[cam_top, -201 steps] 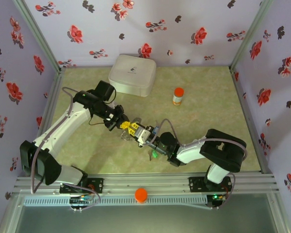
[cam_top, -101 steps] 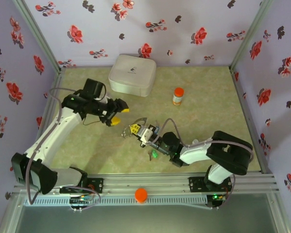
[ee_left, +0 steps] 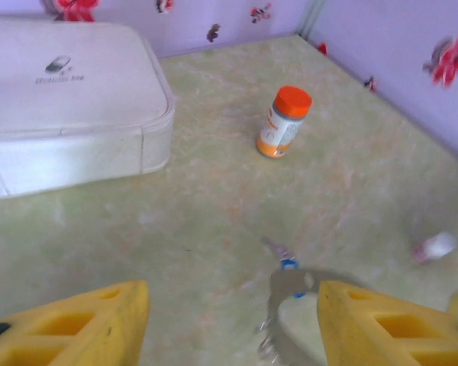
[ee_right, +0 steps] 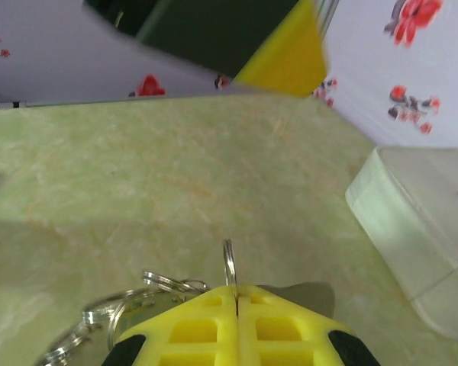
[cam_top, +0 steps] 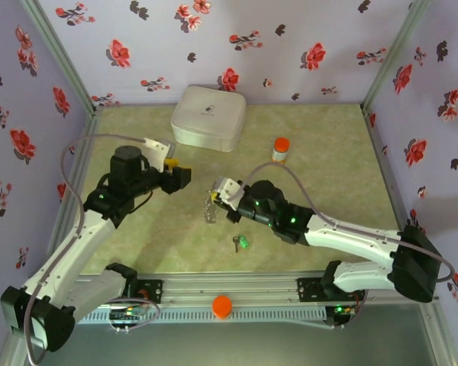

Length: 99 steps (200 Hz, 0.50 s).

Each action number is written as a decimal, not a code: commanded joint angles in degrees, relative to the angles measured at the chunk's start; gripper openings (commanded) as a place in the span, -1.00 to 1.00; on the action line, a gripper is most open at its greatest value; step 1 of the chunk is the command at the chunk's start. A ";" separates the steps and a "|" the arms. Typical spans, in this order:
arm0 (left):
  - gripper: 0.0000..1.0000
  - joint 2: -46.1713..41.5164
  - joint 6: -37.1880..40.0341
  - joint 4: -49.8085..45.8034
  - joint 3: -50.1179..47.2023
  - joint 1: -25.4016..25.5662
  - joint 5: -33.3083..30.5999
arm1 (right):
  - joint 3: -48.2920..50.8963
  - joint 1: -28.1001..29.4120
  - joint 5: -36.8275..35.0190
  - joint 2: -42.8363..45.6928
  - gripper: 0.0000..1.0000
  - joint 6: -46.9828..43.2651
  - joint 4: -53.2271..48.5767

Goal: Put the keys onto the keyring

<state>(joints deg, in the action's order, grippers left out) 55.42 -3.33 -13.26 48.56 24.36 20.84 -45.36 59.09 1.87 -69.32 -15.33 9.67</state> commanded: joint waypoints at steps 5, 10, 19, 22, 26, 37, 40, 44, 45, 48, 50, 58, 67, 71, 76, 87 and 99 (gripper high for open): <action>0.15 -2.80 22.11 12.51 -5.41 -0.10 6.05 | -11.34 -0.75 3.15 -1.59 -1.00 2.94 -28.38; 0.12 -3.16 23.55 13.95 -6.51 -0.07 7.33 | -13.27 -0.89 3.27 -2.15 -1.00 2.85 -31.36; 0.10 -3.55 25.77 15.63 -8.08 -0.09 10.34 | -16.59 -0.91 3.61 -3.36 -1.00 2.40 -36.46; 0.09 -3.70 26.67 15.89 -8.41 -0.08 11.36 | -17.53 -0.97 3.66 -3.66 -1.00 2.27 -38.07; 0.08 -3.60 27.64 16.06 -8.86 -0.14 12.87 | -18.89 -0.92 3.75 -4.24 -1.00 1.99 -39.95; 0.03 -3.19 29.79 15.83 -9.67 -0.10 16.33 | -22.21 -0.94 4.14 -5.59 -1.00 1.03 -44.82; 0.02 -3.02 30.14 15.74 -9.89 -0.09 17.16 | -23.09 -0.99 4.19 -6.04 -1.00 0.87 -46.09; 0.01 -2.83 30.72 15.80 -10.22 -0.10 18.05 | -24.08 -0.95 4.20 -6.57 -1.00 0.49 -47.52; 0.00 -2.80 30.78 15.80 -10.31 -0.06 18.16 | -24.38 -0.97 4.20 -6.68 -1.00 0.40 -47.89; -0.01 -2.63 31.09 15.91 -10.48 -0.09 18.94 | -25.24 -0.95 4.26 -7.07 -1.00 0.07 -48.93; -0.02 -2.54 31.21 15.92 -10.67 -0.05 19.32 | -25.75 -0.98 4.32 -7.32 -1.00 -0.08 -49.61; -0.05 -2.41 31.54 16.36 -11.18 0.38 20.05 | -27.61 -0.95 4.30 -8.42 -1.00 -0.82 -52.07; -0.09 -2.17 31.04 17.06 -11.62 0.85 20.86 | -29.48 -0.96 4.21 -9.42 -1.00 -1.88 -54.48; -0.10 -2.14 30.70 17.27 -11.77 0.95 21.42 | -30.29 -0.98 4.13 -10.01 -1.00 -2.17 -55.48; -0.11 -1.92 30.19 17.25 -11.90 1.07 22.31 | -31.13 -0.93 3.90 -10.58 -1.00 -2.63 -56.68; -0.14 -1.54 29.87 16.63 -11.89 1.12 24.08 | -33.18 -0.98 3.67 -11.85 -1.00 -3.54 -58.92; -0.17 -1.06 30.29 15.44 -11.90 1.45 25.36 | -35.07 -0.90 3.54 -13.14 -1.00 -4.14 -60.76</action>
<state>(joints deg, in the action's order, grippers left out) 53.54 24.45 0.60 37.34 25.17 40.07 -75.75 58.37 4.95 -80.73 -16.73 -41.87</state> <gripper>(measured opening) 0.428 0.065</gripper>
